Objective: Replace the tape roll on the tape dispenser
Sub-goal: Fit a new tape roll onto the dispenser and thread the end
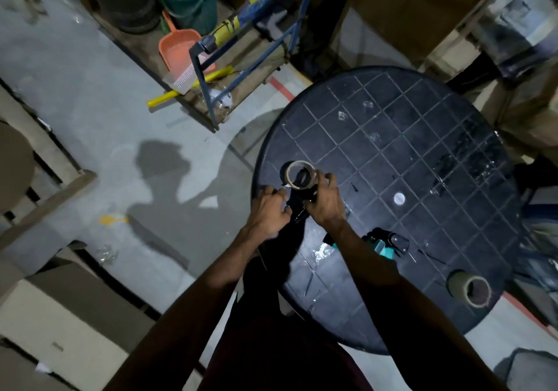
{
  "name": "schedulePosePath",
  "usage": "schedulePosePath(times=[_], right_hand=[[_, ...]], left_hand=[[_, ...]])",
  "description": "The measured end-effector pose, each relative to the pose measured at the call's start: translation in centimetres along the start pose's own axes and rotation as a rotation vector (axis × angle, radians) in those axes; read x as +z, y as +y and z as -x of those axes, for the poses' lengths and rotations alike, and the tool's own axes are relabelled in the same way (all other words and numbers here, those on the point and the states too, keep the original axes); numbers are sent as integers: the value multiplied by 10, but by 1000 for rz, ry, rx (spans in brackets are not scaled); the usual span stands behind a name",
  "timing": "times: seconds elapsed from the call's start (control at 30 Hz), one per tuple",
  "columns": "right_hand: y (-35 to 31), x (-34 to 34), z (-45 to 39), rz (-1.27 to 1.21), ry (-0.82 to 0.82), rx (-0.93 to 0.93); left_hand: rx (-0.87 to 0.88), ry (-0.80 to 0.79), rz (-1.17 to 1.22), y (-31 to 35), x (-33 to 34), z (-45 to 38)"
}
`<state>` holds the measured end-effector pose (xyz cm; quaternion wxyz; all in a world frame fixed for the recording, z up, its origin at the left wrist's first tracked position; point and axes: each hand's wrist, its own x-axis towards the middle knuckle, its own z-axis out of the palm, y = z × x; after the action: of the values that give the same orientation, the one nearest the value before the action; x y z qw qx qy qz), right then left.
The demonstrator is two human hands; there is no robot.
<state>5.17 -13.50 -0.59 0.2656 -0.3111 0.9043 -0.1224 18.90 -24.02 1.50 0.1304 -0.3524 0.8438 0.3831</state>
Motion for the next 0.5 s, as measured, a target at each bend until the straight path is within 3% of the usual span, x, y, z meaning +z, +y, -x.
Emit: schedulePosePath(times=[0.27, 0.5], right_hand=[[66, -29, 82, -25, 93, 3], [176, -39, 182, -2, 190, -4]], left_hand=[[120, -37, -142, 72, 50, 43], [178, -70, -211, 146, 135, 97]])
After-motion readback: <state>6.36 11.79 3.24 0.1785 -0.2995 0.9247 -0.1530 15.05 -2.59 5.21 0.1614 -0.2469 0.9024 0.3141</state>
